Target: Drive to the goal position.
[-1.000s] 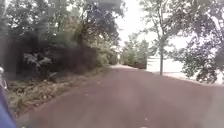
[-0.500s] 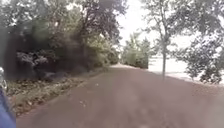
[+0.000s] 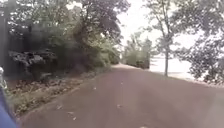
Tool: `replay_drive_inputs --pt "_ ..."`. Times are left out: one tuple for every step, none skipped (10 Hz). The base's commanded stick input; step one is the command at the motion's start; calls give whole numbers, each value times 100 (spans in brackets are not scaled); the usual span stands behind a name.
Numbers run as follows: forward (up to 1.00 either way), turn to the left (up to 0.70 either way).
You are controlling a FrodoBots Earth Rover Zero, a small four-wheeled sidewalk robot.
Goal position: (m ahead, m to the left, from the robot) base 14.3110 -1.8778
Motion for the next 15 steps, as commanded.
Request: replay_drive_inputs --pt "70 -1" --pt "70 -1" --pt "70 -1" --pt "70 -1" --pt "70 -1" --pt "70 -1" --pt "70 -6" --pt "70 -17" --pt "70 -23" --pt "70 -12" --pt "70 -5" --pt "70 -2" --pt "70 -1" --pt "70 -1" --pt "70 -1"
